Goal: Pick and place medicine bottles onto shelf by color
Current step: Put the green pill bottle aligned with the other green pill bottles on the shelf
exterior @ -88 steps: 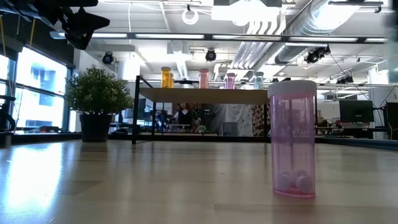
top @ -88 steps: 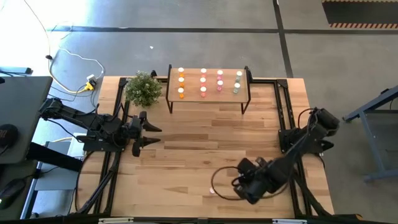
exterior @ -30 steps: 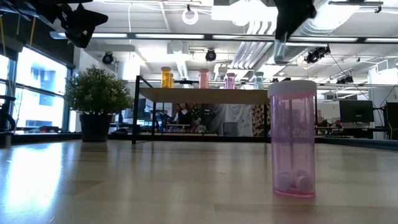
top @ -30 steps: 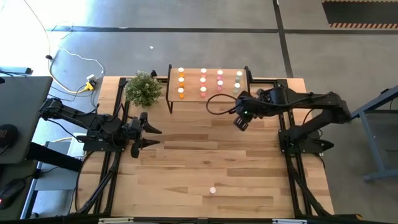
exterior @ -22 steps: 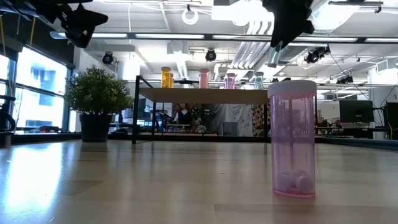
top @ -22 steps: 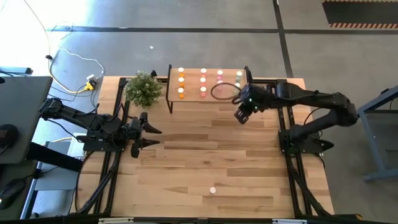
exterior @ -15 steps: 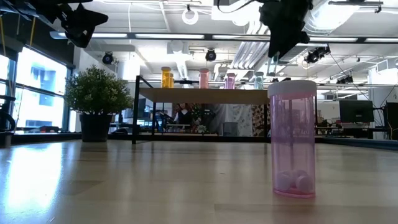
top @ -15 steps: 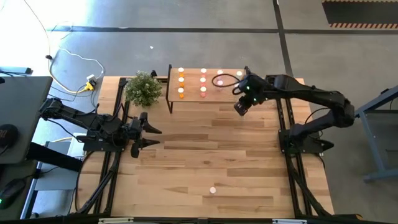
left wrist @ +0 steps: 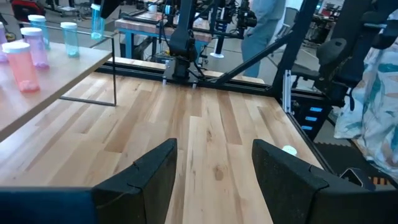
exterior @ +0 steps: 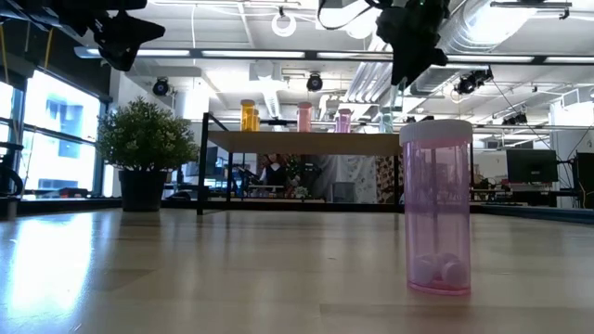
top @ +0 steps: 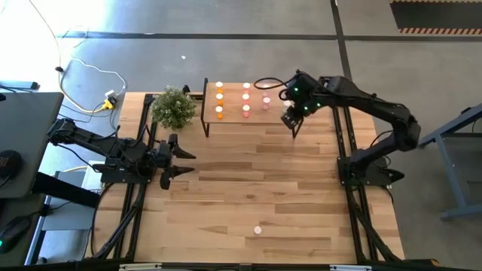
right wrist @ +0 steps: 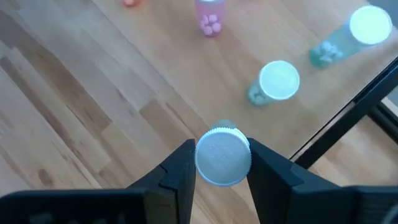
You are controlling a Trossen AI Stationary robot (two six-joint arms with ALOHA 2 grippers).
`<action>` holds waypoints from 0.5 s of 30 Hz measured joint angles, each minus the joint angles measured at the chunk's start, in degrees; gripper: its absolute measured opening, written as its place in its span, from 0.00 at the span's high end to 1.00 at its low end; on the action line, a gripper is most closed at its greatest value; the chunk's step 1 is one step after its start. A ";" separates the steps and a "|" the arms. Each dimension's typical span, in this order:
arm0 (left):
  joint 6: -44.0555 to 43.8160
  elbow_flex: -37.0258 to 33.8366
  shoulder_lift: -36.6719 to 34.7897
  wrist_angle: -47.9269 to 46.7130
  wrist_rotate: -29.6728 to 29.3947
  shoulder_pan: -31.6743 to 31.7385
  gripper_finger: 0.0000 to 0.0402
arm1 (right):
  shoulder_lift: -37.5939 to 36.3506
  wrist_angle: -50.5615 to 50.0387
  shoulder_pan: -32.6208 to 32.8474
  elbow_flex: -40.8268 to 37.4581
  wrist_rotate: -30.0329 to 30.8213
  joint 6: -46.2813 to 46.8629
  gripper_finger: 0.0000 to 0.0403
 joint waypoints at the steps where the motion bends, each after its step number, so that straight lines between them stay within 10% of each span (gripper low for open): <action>1: 0.01 0.00 0.00 0.00 0.00 0.00 0.50 | 0.57 -0.72 -0.06 0.74 0.02 0.00 0.72; 15: 0.01 0.00 0.00 -0.02 0.00 0.00 0.50 | 5.76 -2.43 -0.03 1.61 0.59 0.00 0.72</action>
